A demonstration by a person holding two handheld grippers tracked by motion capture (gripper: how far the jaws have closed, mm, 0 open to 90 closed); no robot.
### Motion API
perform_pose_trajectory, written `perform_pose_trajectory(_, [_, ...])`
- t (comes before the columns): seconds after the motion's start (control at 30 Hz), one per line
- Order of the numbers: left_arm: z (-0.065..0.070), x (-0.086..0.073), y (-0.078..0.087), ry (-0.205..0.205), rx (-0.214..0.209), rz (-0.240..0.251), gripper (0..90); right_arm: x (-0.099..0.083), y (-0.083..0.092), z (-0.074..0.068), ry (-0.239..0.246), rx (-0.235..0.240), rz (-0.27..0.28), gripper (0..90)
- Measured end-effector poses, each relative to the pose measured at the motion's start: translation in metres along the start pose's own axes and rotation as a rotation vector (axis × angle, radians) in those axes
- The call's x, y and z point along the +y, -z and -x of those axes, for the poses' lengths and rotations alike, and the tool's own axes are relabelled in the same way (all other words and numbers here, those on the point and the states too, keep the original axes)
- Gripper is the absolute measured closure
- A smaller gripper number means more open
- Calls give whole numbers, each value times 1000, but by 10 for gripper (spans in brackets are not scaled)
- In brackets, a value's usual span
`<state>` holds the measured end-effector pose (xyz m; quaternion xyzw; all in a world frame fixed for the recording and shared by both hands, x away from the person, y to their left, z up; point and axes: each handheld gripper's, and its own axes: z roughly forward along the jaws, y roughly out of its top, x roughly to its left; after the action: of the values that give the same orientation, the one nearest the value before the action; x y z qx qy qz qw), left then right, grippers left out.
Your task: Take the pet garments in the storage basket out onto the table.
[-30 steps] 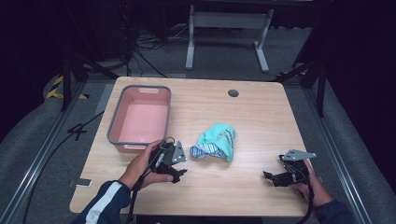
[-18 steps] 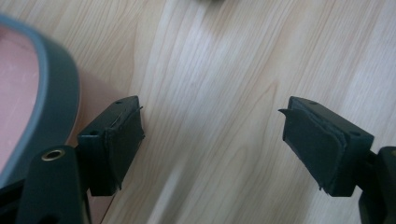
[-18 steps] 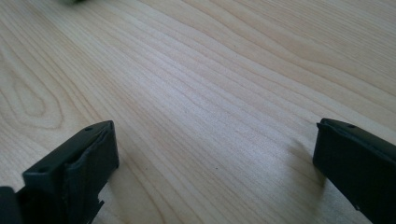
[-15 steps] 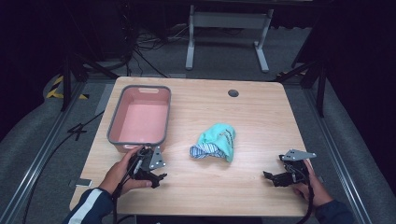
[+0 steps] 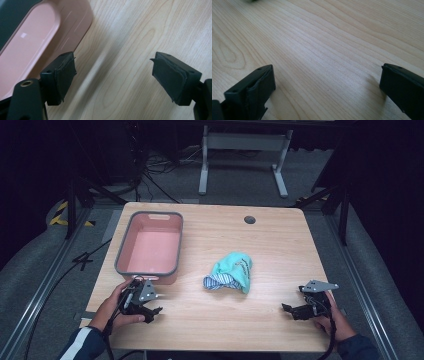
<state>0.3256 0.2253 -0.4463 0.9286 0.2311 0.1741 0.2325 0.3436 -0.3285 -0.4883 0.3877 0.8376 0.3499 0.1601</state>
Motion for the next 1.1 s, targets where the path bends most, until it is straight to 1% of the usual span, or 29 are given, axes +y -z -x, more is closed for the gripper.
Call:
perform_pose_trajectory(0.07, [-4, -9, 1, 28, -4, 7, 191, 0, 0, 0, 0, 0, 0, 6])
perform_pose_trajectory(0.1, [-5, -12, 1, 37, -6, 12, 191, 0, 0, 0, 0, 0, 0, 6])
perform_pose_trajectory(0.13, [-5, -12, 1, 37, -6, 12, 190, 0, 0, 0, 0, 0, 0, 6])
perform_pose_trajectory(0.2, [-8, -18, 0, 59, -6, 4, 190, 0, 0, 0, 0, 0, 0, 6])
perform_pose_trajectory(0.27, [-11, -24, -1, 67, -8, 3, 190, 0, 0, 0, 0, 0, 0, 5])
perform_pose_trajectory(0.3, [-13, -27, -1, 77, -7, -3, 189, 0, 0, 0, 0, 0, 0, 5])
perform_pose_trajectory(0.33, [-17, -34, 0, 92, -8, -7, 189, 0, 0, 0, 0, 0, 0, 6])
perform_pose_trajectory(0.37, [-19, -37, 1, 107, -10, -3, 189, 0, 0, 0, 0, 0, 0, 6])
perform_pose_trajectory(0.4, [-19, -37, 1, 107, -10, -3, 190, 0, 0, 0, 0, 0, 0, 6])
perform_pose_trajectory(0.43, [-22, -44, 2, 136, -13, 11, 190, 0, 0, 0, -2, 0, -1, 6])
perform_pose_trajectory(0.47, [-22, -44, 2, 136, -13, 11, 190, 0, 0, 0, -2, 0, -1, 6])
perform_pose_trajectory(0.5, [-25, -50, 3, 157, -23, 29, 189, 0, 0, 0, -3, -1, -1, 6])
perform_pose_trajectory(0.53, [-25, -54, 4, 172, -24, 35, 189, 0, 0, 0, -3, -1, -1, 6])
perform_pose_trajectory(0.57, [-25, -54, 4, 172, -24, 35, 184, 0, 0, 0, -3, -1, -1, 5])
perform_pose_trajectory(0.6, [-27, -57, 5, 183, -29, 42, 185, 0, 0, 0, -3, -1, -1, 5])
perform_pose_trajectory(0.63, [-28, -61, 5, 198, -31, 53, 185, 0, 0, 0, -3, -1, -1, 6])
perform_pose_trajectory(0.67, [-29, -67, 6, 232, -37, 70, 183, 0, 0, 0, -3, -1, -1, 5])
perform_pose_trajectory(0.7, [-30, -70, 5, 248, -43, 84, 182, 0, 0, 0, -3, -1, -1, 6])
perform_pose_trajectory(0.73, [-30, -70, 5, 248, -43, 84, 175, 0, 0, 0, -3, -1, -1, 6])
perform_pose_trajectory(0.77, [-31, -73, 5, 261, -44, 95, 153, 0, 0, 0, -3, -1, -1, 6])
perform_pose_trajectory(0.8, [-32, -79, 5, 297, -38, 116, 150, 0, 0, 0, -3, -1, -1, 6])
perform_pose_trajectory(0.87, [-33, -85, 5, 330, -39, 141, 150, 0, 0, 0, -3, -1, -1, 6])
perform_pose_trajectory(0.97, [-31, -90, 4, 328, -32, 183, 149, -1, 1, -1, -10, -2, 0, 6])
perform_pose_trajectory(1.1, [-31, -91, 5, 332, -30, 179, 148, -1, 1, -1, -8, -6, -1, 6])
